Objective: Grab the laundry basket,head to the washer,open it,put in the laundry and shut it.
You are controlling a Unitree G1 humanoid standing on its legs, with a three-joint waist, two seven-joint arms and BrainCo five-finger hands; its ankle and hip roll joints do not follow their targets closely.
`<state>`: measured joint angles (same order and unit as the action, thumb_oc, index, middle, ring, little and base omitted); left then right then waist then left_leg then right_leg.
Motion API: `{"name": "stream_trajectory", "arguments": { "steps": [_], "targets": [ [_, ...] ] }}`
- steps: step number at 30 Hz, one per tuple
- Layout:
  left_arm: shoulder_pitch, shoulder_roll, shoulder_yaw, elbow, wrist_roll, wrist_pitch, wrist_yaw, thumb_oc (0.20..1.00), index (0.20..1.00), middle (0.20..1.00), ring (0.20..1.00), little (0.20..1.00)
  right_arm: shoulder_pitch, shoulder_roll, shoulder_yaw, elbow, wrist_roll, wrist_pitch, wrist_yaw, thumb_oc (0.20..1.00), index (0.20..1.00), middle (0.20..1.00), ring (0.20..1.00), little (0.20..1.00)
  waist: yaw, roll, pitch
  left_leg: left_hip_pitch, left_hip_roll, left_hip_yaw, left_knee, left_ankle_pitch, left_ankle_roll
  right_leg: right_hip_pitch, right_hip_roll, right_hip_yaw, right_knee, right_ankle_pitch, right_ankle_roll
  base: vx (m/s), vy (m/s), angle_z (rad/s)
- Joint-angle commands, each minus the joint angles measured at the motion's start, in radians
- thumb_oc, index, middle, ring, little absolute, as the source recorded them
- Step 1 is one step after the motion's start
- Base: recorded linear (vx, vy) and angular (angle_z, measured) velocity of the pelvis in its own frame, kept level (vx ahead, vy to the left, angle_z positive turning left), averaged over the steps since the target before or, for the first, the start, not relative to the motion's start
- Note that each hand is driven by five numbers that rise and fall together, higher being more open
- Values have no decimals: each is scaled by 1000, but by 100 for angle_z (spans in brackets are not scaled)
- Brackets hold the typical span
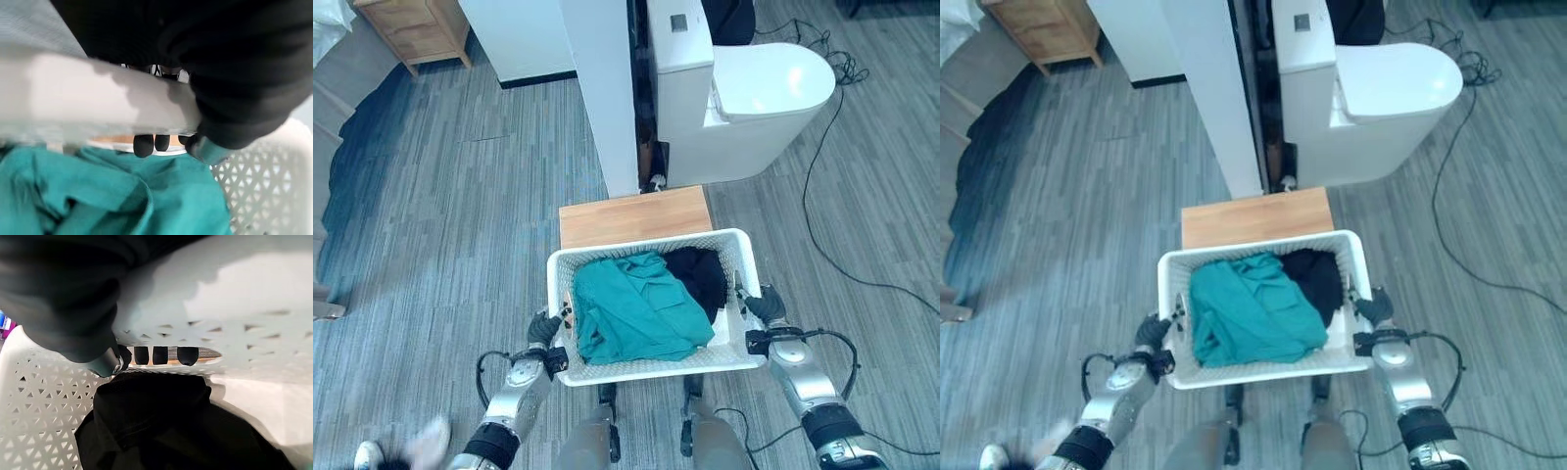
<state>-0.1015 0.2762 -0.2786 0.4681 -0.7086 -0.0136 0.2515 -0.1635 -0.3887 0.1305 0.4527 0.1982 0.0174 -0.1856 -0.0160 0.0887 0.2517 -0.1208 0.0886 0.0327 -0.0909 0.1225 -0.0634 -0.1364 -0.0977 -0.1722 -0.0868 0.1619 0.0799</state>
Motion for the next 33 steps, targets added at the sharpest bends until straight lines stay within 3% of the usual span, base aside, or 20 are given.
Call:
{"name": "stream_trajectory", "arguments": {
  "steps": [1, 8, 10, 11, 12, 14, 16, 18, 19, 21, 24, 25, 27, 28, 29, 30, 33],
  "targets": [
    [-81, 58, 42, -66, -9, -61, -130, 200, 200, 200, 200, 200, 40, -1, -42, -21, 110, -33, 97, 200, 200, 200, 200, 200, 12, -25, -85, 7, 25, -56, 21, -28, -14, 5, -58, 30, 162, -192, 61, -33, -97, 3],
    [-53, 61, 51, -46, 73, -55, -160, 200, 200, 200, 200, 200, 78, -18, -59, -50, 77, -28, 116, 200, 200, 200, 200, 200, 6, -27, -73, -14, 38, -69, 81, -31, -23, 8, -25, 24, 161, -200, 38, -43, -80, 6],
    [-51, 58, 46, -26, 105, -51, -173, 200, 200, 200, 200, 200, 74, -29, -60, -46, 56, -32, 116, 200, 200, 200, 200, 200, 9, -44, -62, -44, 17, -98, 187, -74, -28, 23, -25, 43, 127, -181, 36, -40, -32, -5],
    [-54, 57, 43, -21, 122, -49, -176, 200, 200, 200, 200, 200, 74, -30, -60, -52, 50, -33, 116, 200, 200, 200, 200, 200, 9, -52, -53, -51, 3, -126, 224, -100, -31, 29, -27, 56, 116, -174, 38, -28, 63, -13],
    [-59, 55, 43, -13, 131, -52, -170, 200, 200, 200, 200, 200, 66, -30, -58, -49, 51, -35, 116, 200, 200, 200, 200, 200, 13, -62, -44, -48, -21, -196, 262, -134, -35, 30, -28, 87, 115, -163, 42, -30, 117, -34],
    [-70, 51, 40, -3, 147, -54, -175, 200, 200, 200, 200, 200, 56, -35, -63, -46, 57, -36, 116, 200, 200, 200, 200, 200, 9, -66, -33, -47, -39, -228, 293, -168, -31, 22, -41, 111, 132, -155, 53, -37, 180, -58],
    [-88, 51, 23, -6, 177, -59, -177, 200, 200, 200, 200, 200, 62, -32, -87, -40, 71, -34, 116, 200, 200, 200, 200, 200, -11, -69, -32, -45, -44, -167, 307, -198, -10, 16, -71, 121, 143, -136, 71, -44, 264, -35],
    [-109, 57, 7, -14, 213, -67, -184, 200, 200, 200, 200, 200, 53, -30, -92, -34, 74, -36, 115, 200, 200, 200, 200, 200, -19, -78, -26, -62, -86, -155, 365, -241, 9, -12, -107, 154, 153, -112, 92, -76, 287, -16],
    [-109, 57, 7, -13, 213, -67, -185, 200, 200, 200, 200, 200, 52, -30, -92, -34, 74, -36, 115, 200, 200, 200, 200, 200, -17, -78, -27, -64, -86, -153, 369, -243, 10, -14, -107, 157, 154, -113, 93, -70, 272, -35],
    [-131, 72, 1, -18, 263, -72, -192, 200, 200, 200, 200, 200, 46, -31, -104, -17, 79, -36, 122, 200, 200, 200, 200, 200, -24, -89, -24, -75, -139, -102, 411, -295, 40, -45, -162, 219, 145, -60, 132, -103, 428, -44],
    [-133, 91, 21, -43, 326, -75, -176, 200, 200, 200, 200, 200, 48, -21, -108, -17, 80, -37, 125, 200, 200, 200, 200, 200, -23, -103, -25, -77, -165, -40, 429, -322, 67, -80, -199, 253, 113, 3, 163, -71, 322, -86],
    [-133, 95, 27, -41, 335, -75, -179, 200, 200, 200, 200, 200, 45, -15, -108, -17, 86, -38, 129, 200, 200, 200, 200, 200, -19, -103, -23, -71, -157, -17, 423, -323, 70, -91, -208, 234, 109, 14, 167, -98, 236, -59],
    [-126, 108, 49, -48, 343, -72, -172, 200, 200, 200, 200, 200, 36, -4, -99, -10, 92, -38, 132, 200, 200, 200, 200, 200, -3, -95, -17, -50, -133, 31, 395, -312, 75, -111, -228, 128, 107, 17, 159, -132, 220, -74],
    [-119, 110, 60, -40, 335, -65, -178, 200, 200, 200, 200, 200, 41, -11, -89, -3, 97, -33, 150, 200, 200, 200, 200, 200, 1, -85, -14, -33, -122, 64, 360, -287, 86, -92, -213, 77, 180, -31, 145, -138, 178, -157],
    [-120, 110, 61, -40, 335, -65, -178, 200, 200, 200, 200, 200, 40, -10, -88, -3, 97, -33, 151, 200, 200, 200, 200, 200, 0, -88, -15, -34, -124, 64, 357, -282, 87, -95, -215, 79, 180, -29, 145, -218, 217, -177],
    [-110, 114, 70, -26, 331, -57, -185, 200, 200, 200, 200, 200, 56, -13, -84, 19, 107, -29, 167, 200, 200, 200, 200, 200, 11, -82, -28, -18, -120, 93, 300, -244, 97, -64, -183, 53, 269, -82, 134, -155, 108, -119],
    [-82, 111, 89, -30, 327, -52, -188, 200, 200, 200, 200, 200, 65, -12, -80, 38, 107, -27, 178, 200, 200, 200, 200, 200, 37, -75, -51, -3, -106, 136, 242, -214, 111, -11, -139, -4, 367, -163, 113, -161, 95, -62]
  ]
}}
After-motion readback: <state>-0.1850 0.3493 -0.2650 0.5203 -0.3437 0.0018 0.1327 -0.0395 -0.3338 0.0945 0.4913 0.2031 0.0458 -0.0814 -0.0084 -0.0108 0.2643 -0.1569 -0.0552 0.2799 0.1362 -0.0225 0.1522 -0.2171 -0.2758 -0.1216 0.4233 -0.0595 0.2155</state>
